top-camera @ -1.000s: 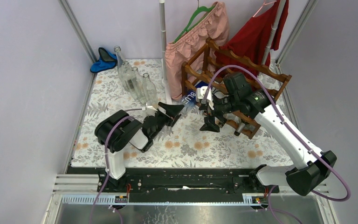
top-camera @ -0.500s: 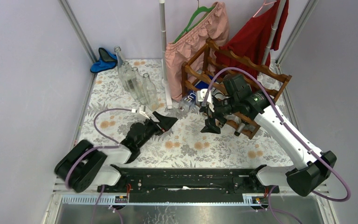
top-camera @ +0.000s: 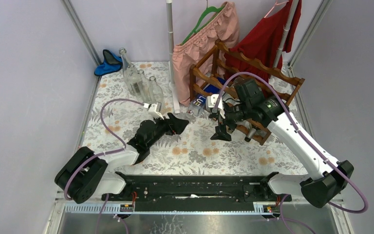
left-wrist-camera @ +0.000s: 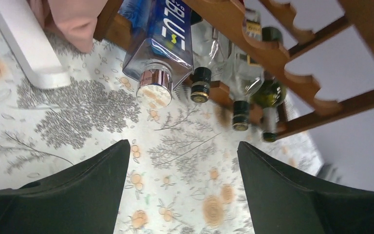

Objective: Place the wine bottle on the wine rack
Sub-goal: Place the wine bottle in the wine rack.

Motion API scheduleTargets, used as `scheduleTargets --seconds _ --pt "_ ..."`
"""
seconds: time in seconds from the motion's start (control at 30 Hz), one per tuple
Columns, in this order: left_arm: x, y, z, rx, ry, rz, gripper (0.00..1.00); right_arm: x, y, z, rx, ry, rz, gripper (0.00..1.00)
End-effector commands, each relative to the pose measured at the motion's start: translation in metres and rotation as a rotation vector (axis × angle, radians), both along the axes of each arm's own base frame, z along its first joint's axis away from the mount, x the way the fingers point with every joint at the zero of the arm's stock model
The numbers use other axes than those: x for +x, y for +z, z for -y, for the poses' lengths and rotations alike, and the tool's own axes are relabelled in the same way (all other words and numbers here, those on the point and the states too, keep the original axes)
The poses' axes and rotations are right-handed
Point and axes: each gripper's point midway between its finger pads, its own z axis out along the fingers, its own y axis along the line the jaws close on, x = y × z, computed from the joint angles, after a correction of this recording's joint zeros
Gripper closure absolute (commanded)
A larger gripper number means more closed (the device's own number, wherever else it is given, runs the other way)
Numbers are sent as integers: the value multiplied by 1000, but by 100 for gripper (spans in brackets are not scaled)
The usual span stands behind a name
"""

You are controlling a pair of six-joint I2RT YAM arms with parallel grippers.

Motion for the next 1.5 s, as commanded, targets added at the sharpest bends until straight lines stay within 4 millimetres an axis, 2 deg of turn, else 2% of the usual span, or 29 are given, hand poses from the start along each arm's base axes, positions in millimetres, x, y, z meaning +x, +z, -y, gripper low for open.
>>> scheduleTargets --seconds 0.0,0.13,0.3,0.43,0.6,1.03,1.23,1.47 --pt "2 9 5 248 -119 308 12 -6 15 2 45 12 42 0" --pt "2 13 14 346 -208 437 9 -7 17 0 55 22 40 0" --pt "21 15 27 409 -241 457 7 -10 16 1 54 26 32 0" --pt "39 15 30 435 -203 443 6 -12 17 3 60 25 44 0" --pt "48 6 36 409 -201 383 1 -15 20 4 68 31 60 0" --pt "61 14 34 307 -172 331 1 -19 15 2 82 45 34 0" --pt "67 17 31 346 -158 392 1 -19 15 1 81 44 25 0" --pt "80 5 33 433 -168 407 2 -19 17 2 85 46 35 0"
